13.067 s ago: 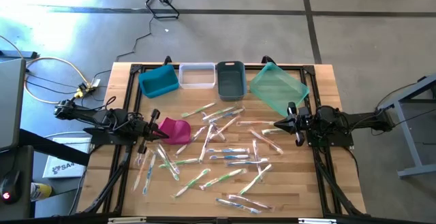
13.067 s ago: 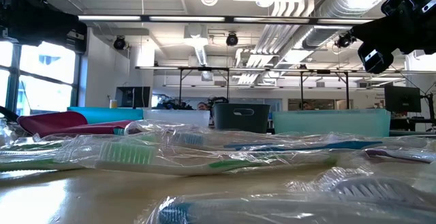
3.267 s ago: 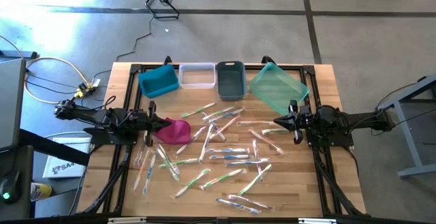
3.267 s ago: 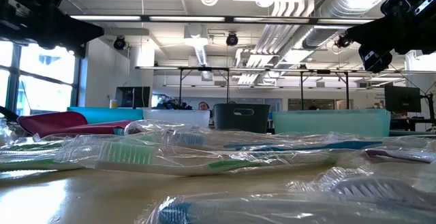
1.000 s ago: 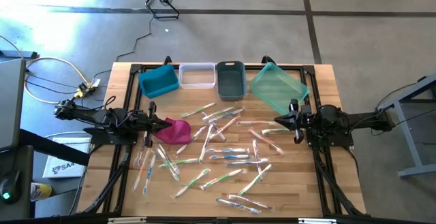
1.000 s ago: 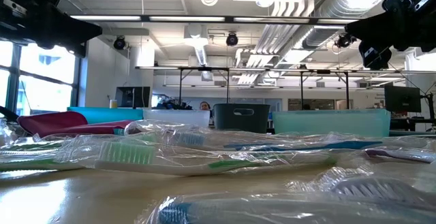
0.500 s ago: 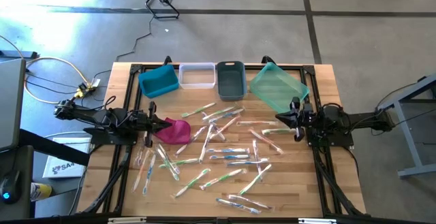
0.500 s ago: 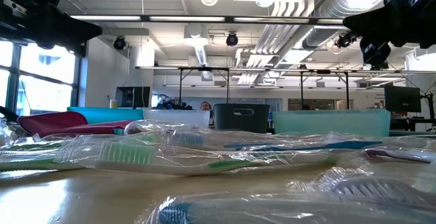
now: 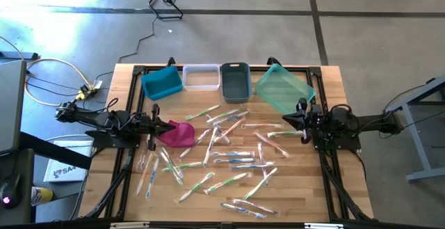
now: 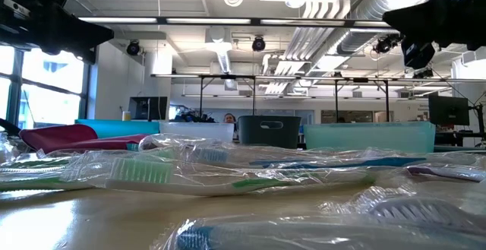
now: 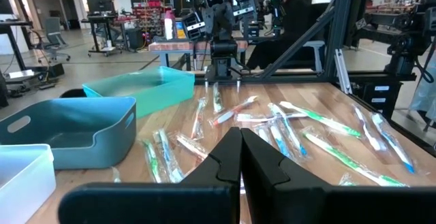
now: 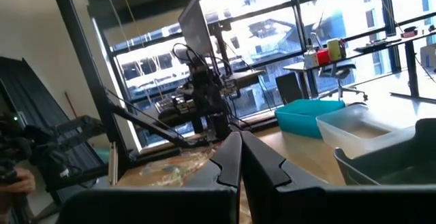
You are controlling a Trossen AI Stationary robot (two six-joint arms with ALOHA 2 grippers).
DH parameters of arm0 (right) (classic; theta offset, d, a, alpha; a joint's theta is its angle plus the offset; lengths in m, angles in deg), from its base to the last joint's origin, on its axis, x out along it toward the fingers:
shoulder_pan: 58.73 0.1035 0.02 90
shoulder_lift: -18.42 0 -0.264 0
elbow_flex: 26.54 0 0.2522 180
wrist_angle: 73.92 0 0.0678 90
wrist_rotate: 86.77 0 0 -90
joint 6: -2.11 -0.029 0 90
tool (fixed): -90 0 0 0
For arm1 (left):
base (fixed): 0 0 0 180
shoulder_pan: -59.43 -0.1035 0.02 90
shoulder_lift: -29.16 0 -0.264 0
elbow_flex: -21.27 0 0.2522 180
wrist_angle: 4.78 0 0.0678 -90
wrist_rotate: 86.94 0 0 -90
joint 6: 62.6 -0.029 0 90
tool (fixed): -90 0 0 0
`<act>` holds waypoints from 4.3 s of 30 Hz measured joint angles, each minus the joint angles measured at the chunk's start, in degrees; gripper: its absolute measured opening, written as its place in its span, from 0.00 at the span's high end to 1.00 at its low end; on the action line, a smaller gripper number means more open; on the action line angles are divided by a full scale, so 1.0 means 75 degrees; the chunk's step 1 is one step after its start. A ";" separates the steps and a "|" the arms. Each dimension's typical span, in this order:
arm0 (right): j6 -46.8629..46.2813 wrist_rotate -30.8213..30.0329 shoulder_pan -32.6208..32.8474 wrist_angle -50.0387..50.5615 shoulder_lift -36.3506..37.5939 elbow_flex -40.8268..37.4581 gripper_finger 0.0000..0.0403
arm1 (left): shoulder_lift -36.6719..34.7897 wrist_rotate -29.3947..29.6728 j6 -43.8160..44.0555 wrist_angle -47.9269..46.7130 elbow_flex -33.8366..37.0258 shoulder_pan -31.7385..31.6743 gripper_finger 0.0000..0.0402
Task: Pick & Place Toothbrushes
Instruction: Put the orange toothbrush into the light blue bin
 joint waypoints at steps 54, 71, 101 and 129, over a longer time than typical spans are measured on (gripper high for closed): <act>0.0135 -0.0597 0.0000 0.2984 -0.6935 0.4546 0.99 | 0.0000 0.0003 0.0000 -0.0012 0.0000 0.0002 1.00; 0.0137 -0.0577 -0.0109 0.4758 -0.8068 0.5616 0.99 | 0.0000 0.0003 0.0000 -0.0012 -0.0003 0.0001 1.00; 0.0184 -0.0956 -0.0522 0.4453 -0.8445 0.5613 0.61 | 0.0001 0.0003 0.0000 -0.0012 -0.0003 0.0002 1.00; 0.0141 -0.1002 -0.0525 0.4150 -1.0333 0.5613 0.60 | -0.0001 0.0003 0.0000 -0.0012 -0.0002 0.0001 1.00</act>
